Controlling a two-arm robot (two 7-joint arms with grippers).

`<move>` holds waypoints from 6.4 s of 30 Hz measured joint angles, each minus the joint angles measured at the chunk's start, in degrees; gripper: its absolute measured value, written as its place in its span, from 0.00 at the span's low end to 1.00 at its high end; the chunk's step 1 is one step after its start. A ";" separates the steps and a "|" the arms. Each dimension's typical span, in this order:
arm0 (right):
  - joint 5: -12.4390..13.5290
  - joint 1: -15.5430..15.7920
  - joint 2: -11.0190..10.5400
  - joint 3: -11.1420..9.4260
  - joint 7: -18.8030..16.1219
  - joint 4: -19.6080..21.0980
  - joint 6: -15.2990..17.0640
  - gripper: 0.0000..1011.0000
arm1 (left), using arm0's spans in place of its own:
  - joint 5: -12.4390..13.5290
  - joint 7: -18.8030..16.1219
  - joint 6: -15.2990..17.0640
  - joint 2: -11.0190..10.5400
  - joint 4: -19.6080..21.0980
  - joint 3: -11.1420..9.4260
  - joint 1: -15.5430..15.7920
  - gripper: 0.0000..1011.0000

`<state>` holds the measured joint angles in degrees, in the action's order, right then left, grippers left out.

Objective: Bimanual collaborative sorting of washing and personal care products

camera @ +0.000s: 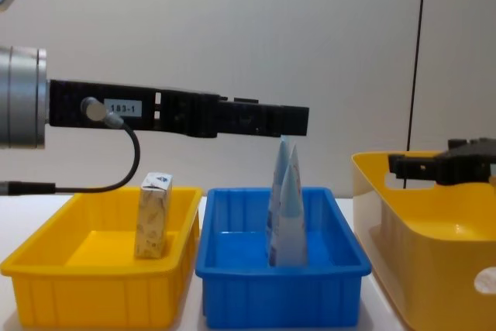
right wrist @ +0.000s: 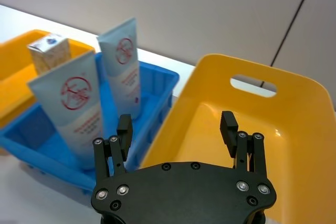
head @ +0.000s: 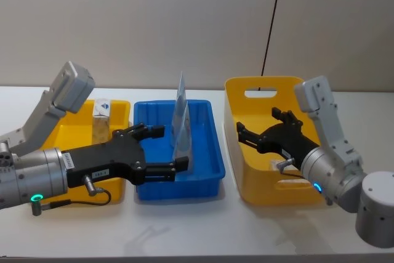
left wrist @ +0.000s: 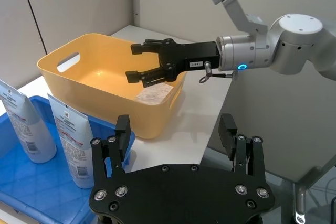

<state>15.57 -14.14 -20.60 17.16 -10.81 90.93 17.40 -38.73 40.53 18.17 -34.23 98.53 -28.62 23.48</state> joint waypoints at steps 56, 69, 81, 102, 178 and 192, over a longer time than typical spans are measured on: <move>-5.28 0.60 5.59 6.27 -1.56 1.38 1.67 0.99 | 0.00 0.00 0.00 0.00 0.00 0.00 0.00 0.99; -7.52 0.21 8.51 7.63 0.85 -1.02 1.85 0.99 | 0.00 0.00 0.00 0.00 0.00 0.01 0.00 0.99; -9.82 0.37 11.34 8.53 3.89 -3.16 0.54 0.99 | 0.00 0.00 0.00 0.00 0.00 0.00 0.00 0.99; -12.40 -0.02 14.61 8.56 7.95 -6.56 -2.38 0.99 | 0.00 0.00 0.00 0.00 0.00 0.00 0.00 0.99; -15.35 -6.92 17.53 7.66 6.21 -16.73 -7.00 0.52 | -0.01 0.00 0.00 0.00 0.00 0.00 0.00 0.99; -15.51 -6.99 17.60 7.66 6.31 -16.87 -7.21 0.12 | -0.01 0.00 0.00 0.00 0.00 0.01 0.00 0.99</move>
<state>0.06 -21.13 -3.00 24.82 -4.50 74.06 10.19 -38.73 40.53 18.17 -34.23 98.53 -28.62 23.48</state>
